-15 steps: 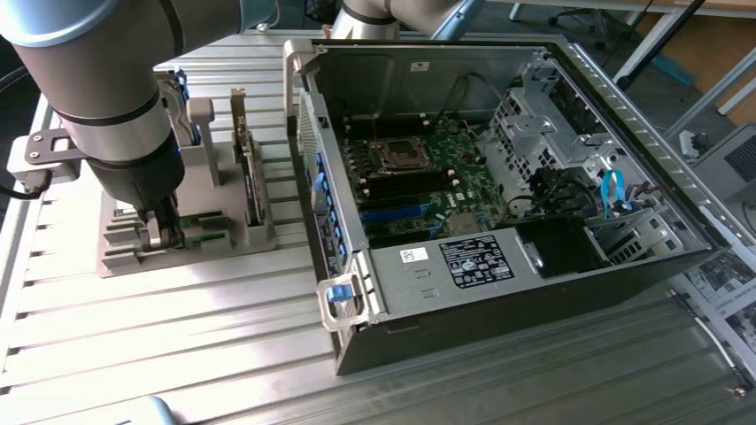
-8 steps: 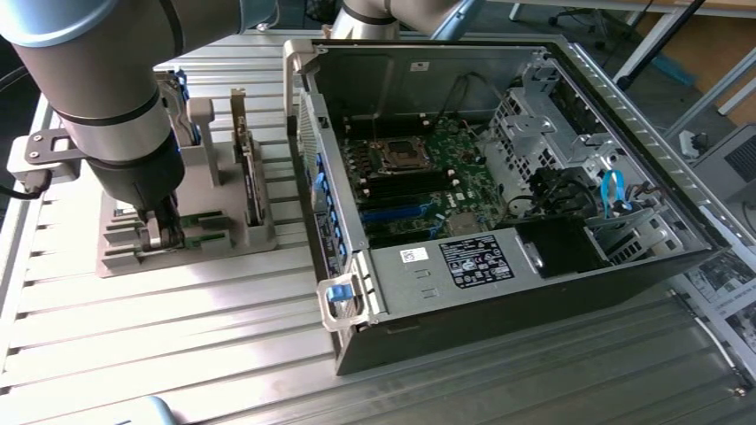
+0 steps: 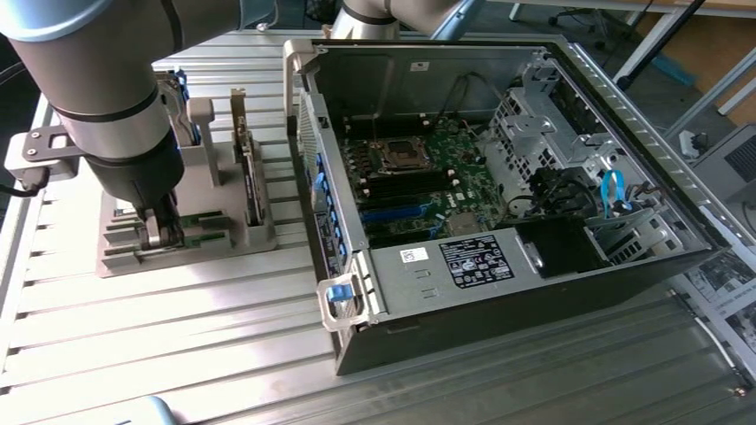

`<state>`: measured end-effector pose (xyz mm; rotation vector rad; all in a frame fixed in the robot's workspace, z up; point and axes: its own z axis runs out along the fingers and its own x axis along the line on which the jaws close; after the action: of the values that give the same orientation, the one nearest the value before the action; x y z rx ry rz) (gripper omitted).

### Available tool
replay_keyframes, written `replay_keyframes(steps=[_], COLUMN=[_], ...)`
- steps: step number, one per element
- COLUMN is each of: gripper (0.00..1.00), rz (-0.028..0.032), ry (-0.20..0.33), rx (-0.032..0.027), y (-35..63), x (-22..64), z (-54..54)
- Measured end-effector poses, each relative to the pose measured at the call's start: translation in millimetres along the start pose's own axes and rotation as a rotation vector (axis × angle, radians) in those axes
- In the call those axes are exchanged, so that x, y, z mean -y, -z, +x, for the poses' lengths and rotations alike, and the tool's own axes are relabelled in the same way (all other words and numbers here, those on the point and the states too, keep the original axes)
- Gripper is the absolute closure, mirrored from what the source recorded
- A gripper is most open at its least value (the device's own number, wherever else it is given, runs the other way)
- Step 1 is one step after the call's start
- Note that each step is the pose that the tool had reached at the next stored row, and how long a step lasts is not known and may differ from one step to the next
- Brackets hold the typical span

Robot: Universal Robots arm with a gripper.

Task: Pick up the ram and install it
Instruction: 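Pick up the ram and move it above insertion slot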

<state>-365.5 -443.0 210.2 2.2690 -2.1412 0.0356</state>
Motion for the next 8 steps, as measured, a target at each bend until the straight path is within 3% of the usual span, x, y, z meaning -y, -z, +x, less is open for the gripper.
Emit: replay_keyframes(steps=[8], gripper=[0.87], rz=[-0.0002], ry=[0.000], rx=[-0.0001], y=[4.2], x=[0.0], z=[0.1])
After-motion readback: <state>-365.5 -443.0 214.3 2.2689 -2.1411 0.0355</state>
